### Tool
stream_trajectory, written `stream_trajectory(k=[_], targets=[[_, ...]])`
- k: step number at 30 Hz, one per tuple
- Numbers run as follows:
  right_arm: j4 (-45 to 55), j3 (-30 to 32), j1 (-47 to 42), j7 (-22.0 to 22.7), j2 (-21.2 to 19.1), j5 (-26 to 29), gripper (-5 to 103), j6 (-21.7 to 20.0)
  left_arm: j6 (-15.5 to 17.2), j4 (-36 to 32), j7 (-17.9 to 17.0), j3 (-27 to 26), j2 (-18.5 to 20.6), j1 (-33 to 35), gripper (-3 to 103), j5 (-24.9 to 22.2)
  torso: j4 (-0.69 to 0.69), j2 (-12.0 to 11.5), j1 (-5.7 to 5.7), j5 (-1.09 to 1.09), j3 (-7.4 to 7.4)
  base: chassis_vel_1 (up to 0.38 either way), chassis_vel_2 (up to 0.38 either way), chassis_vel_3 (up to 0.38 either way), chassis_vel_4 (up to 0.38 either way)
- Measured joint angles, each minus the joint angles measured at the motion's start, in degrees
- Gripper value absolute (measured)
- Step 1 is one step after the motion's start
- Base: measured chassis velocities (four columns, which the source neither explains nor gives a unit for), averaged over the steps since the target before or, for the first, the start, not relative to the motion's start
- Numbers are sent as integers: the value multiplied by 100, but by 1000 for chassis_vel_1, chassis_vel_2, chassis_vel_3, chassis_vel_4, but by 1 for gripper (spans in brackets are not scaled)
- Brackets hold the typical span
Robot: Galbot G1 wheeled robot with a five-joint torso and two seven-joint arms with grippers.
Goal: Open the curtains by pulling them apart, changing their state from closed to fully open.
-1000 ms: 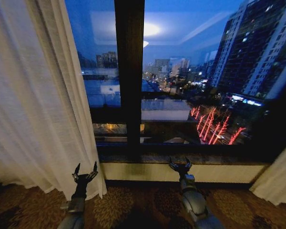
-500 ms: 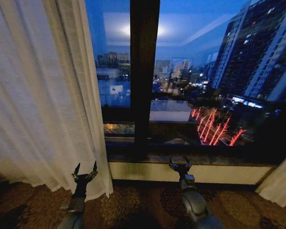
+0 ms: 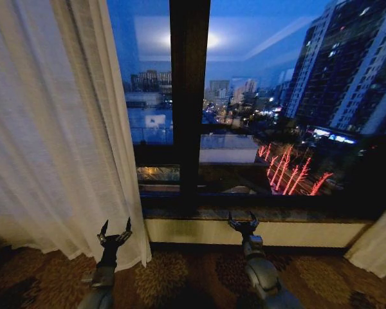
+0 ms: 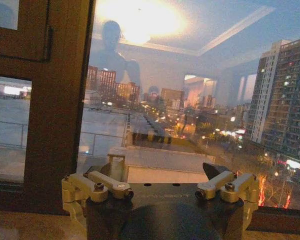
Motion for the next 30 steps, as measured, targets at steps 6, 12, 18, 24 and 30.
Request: stream_trajectory(k=[6, 12, 18, 24, 30], targets=[[-1, 0, 0, 0, 0, 0, 100, 0, 0, 0, 0, 1, 0, 0, 100, 0, -1, 0, 0, 2, 0, 96, 117, -119, -127], [0, -1, 0, 0, 2, 0, 100, 0, 0, 0, 0, -2, 2, 0, 100, 0, 1, 0, 1, 0, 0, 76, 98, -57, -75], [0, 1, 0, 0, 0, 0, 100, 0, -1, 0, 0, 2, 0, 0, 100, 0, -1, 0, 0, 3, 0, 0, 0, 0, 0], [0, 1, 0, 0, 0, 0, 100, 0, 0, 0, 0, 2, 0, 0, 100, 0, 0, 2, 0, 0, 0, -48, 23, 52, -30], [0, 0, 0, 0, 0, 0, 100, 0, 0, 0, 0, 0, 1, 0, 100, 0, 0, 2, -1, 0, -1, -112, 151, 105, -128]])
